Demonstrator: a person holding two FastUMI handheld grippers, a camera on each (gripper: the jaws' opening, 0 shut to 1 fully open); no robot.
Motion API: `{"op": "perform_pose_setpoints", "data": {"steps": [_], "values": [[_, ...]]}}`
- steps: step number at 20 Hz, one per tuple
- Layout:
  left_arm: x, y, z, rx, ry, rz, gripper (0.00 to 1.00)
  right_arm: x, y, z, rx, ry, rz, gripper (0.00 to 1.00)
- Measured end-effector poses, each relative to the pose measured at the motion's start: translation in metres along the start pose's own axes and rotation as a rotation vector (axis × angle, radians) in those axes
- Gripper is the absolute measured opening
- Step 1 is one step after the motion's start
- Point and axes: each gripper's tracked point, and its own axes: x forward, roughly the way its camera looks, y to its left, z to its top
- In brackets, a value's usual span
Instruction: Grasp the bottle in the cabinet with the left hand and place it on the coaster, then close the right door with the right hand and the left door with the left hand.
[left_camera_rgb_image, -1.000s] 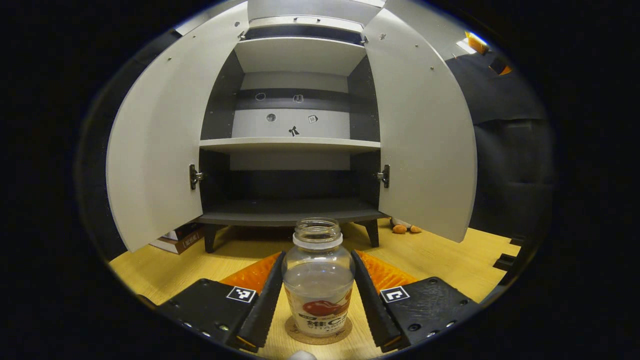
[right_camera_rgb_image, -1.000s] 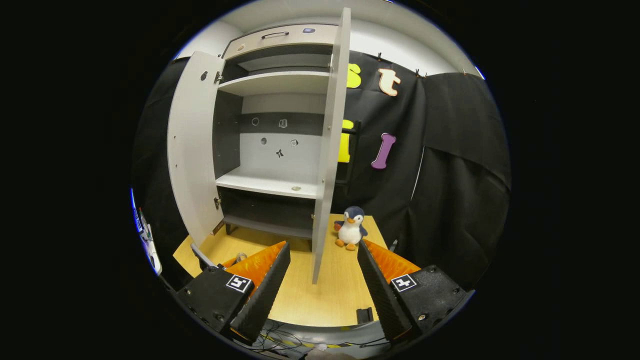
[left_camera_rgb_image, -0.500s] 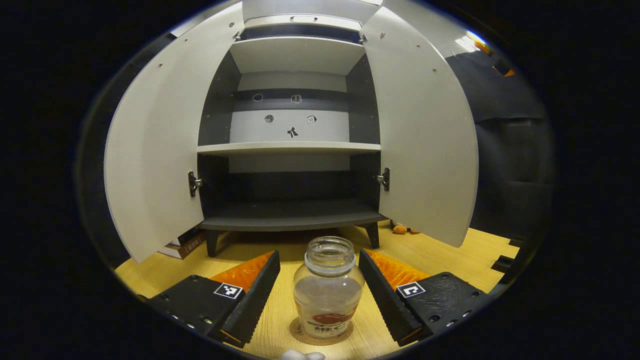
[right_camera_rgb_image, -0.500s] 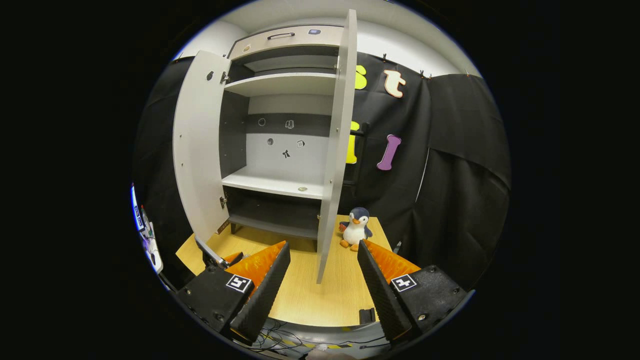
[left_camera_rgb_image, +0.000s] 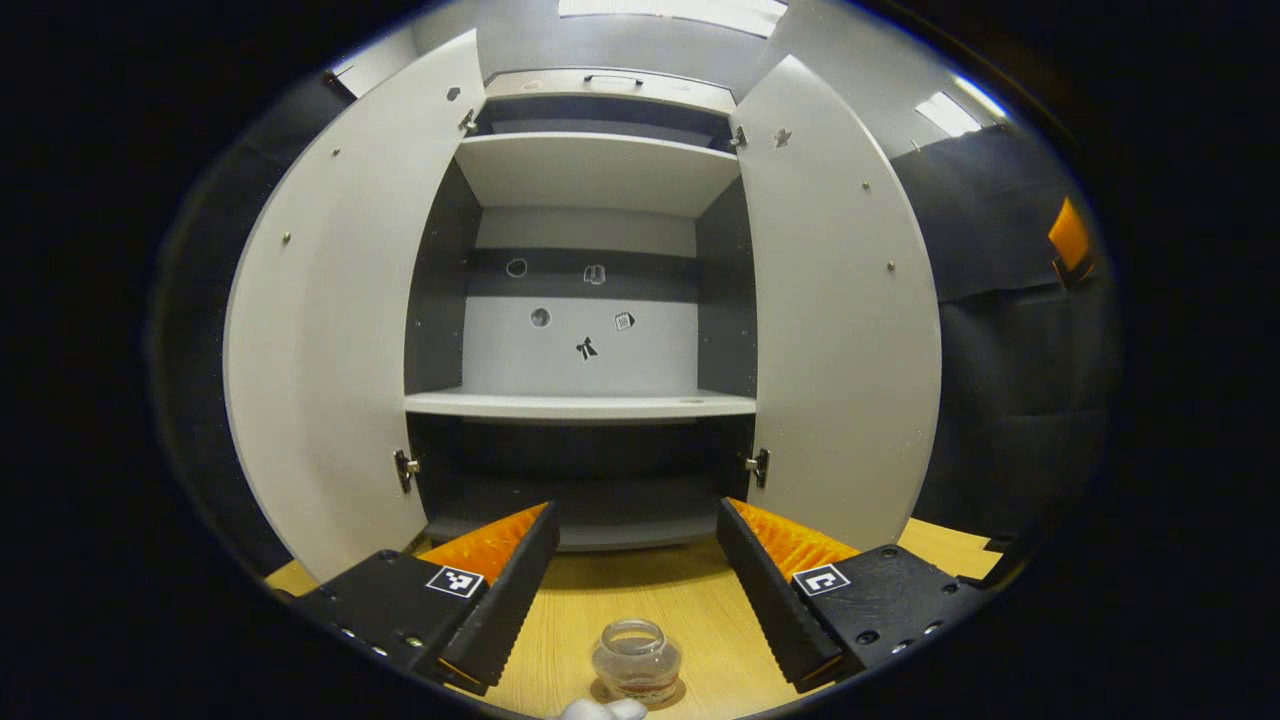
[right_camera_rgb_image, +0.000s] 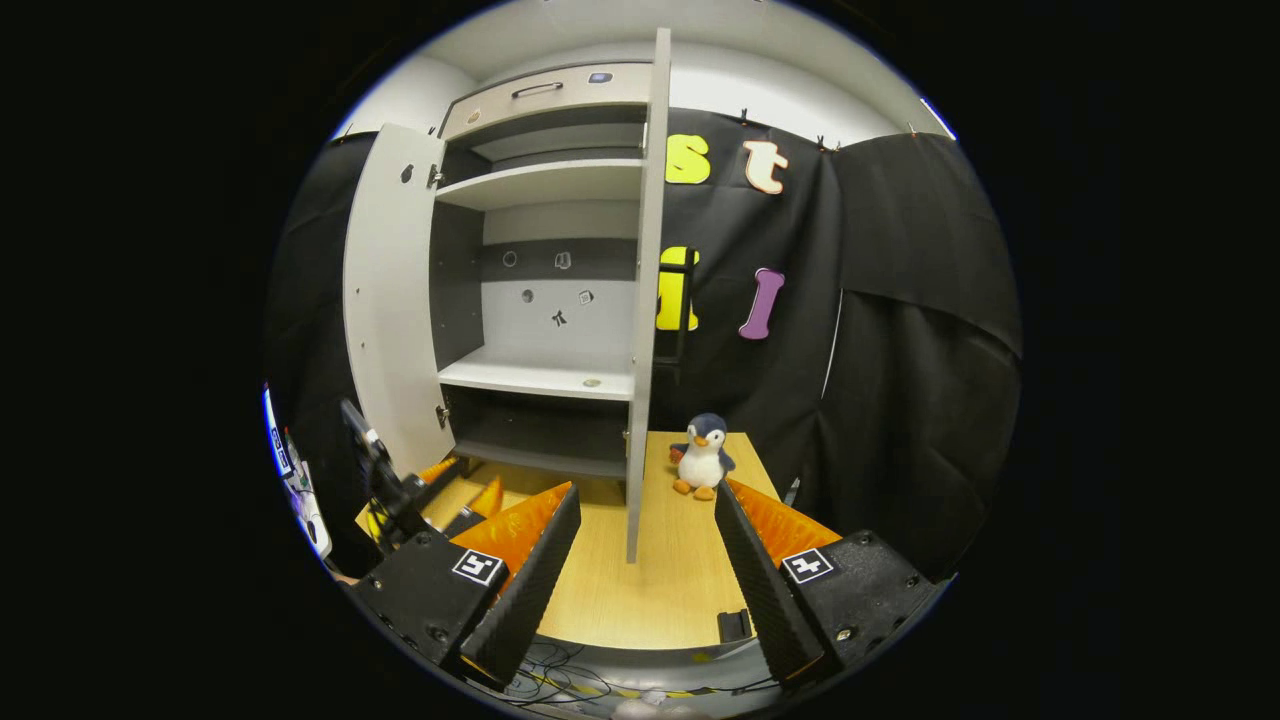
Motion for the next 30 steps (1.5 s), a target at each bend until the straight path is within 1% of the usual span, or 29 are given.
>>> {"op": "perform_pose_setpoints", "data": {"steps": [1,2,4,7,10,13,15,18,20,22,25,30], "values": [[-0.002,0.005,0.016,0.007,-0.007,0.011,0.96,-0.001,0.001,0.002,0.008,-0.011,0.001,0.83],[-0.006,0.009,0.029,0.007,-0.008,0.014,0.97,-0.003,0.001,0.003,0.012,-0.027,0.001,0.83],[-0.013,0.021,0.053,0.0,0.009,0.029,0.95,-0.005,0.005,0.008,0.006,-0.06,0.0,0.83],[-0.033,0.047,0.081,-0.015,0.045,0.078,0.96,-0.009,0.014,0.018,0.002,-0.114,0.015,0.83],[-0.061,0.078,0.101,0.013,0.06,0.136,0.96,-0.01,0.022,0.025,0.015,-0.167,0.024,0.84],[-0.09,0.097,0.117,0.015,0.077,0.162,0.96,-0.009,0.026,0.028,0.042,-0.201,0.032,0.83],[-0.108,0.108,0.13,0.012,0.064,0.184,0.96,-0.007,0.027,0.025,0.057,-0.217,0.034,0.83],[-0.13,0.118,0.147,0.05,0.047,0.202,0.96,0.002,0.021,0.015,0.085,-0.212,0.02,0.83],[-0.138,0.123,0.158,0.072,0.038,0.209,0.95,0.01,0.01,0.017,0.122,-0.207,0.007,0.83],[-0.139,0.123,0.167,0.072,0.018,0.207,0.96,0.021,-0.008,0.027,0.143,-0.212,-0.015,0.83],[-0.138,0.12,0.17,0.051,0.02,0.2,0.95,0.042,-0.043,0.052,0.141,-0.246,-0.047,0.83],[-0.131,0.116,0.176,0.057,0.026,0.224,0.96,0.099,-0.09,0.091,0.145,-0.254,-0.015,0.83]]}}
